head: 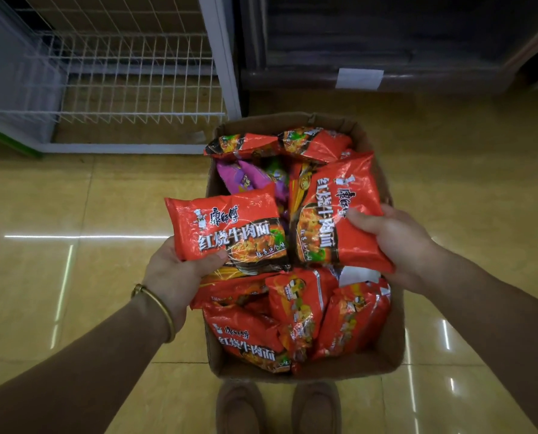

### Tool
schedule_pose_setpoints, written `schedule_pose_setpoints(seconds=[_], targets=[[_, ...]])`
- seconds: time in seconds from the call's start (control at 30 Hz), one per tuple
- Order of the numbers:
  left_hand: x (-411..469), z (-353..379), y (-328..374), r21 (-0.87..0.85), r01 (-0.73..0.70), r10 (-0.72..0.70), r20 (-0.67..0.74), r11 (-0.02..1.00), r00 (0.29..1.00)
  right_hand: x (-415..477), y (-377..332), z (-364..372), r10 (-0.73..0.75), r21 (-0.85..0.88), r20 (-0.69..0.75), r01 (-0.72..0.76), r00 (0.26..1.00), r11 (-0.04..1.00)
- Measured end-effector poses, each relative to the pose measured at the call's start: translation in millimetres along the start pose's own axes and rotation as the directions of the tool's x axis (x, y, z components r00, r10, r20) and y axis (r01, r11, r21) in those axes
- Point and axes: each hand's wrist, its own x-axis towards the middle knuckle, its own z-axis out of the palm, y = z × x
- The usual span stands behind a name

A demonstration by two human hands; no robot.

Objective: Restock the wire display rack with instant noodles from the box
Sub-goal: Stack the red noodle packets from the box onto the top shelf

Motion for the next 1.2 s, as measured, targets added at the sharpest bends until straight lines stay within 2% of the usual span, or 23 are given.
schedule_pose_setpoints(seconds=[0.13, 0.27, 0.43, 0.6, 0.8, 0.97, 1.2], targets=[[0.0, 3.4, -9.8, 0.009, 0.004, -0.004, -0.009, 1.0, 1.0, -3.0, 28.1, -17.2, 0.077, 0.057, -0.028, -0.075, 0.997, 0.996], [1.2, 4.3, -16.2, 0.012, 0.003, -0.003, -0.013, 1.0, 1.0, -5.1, 48.0, -27.3, 0.138, 0.025, -0.072, -0.137, 0.988, 0.99], [0.1, 4.7, -16.8, -0.005, -0.01, 0.01, 0.01, 1.0, 1.0, -4.2, 53.8, -21.1, 0.084, 0.04, -0.165, -0.078, 0.983, 0.996], [-1.3, 5.5, -14.3, -0.024, -0.02, 0.021, 0.011, 1.0, 1.0, -1.9, 59.8, -16.4, 0.085, 0.026, -0.26, -0.081, 0.962, 0.996], [-4.7, 4.6, -16.1, -0.053, -0.016, 0.017, 0.003, 0.998, 1.0, -5.3, 73.0, -5.1, 0.139, 0.018, -0.23, -0.139, 0.963, 0.99], [-8.8, 6.7, -18.4, -0.049, -0.029, 0.03, 0.024, 0.998, 0.999, -6.7, 74.1, -1.5, 0.133, 0.105, -0.253, -0.11, 0.958, 0.988], [-10.1, 5.1, -21.3, -0.087, -0.028, 0.03, 0.023, 0.996, 0.999, -20.4, 67.3, -7.5, 0.116, 0.199, -0.169, -0.082, 0.979, 0.977]])
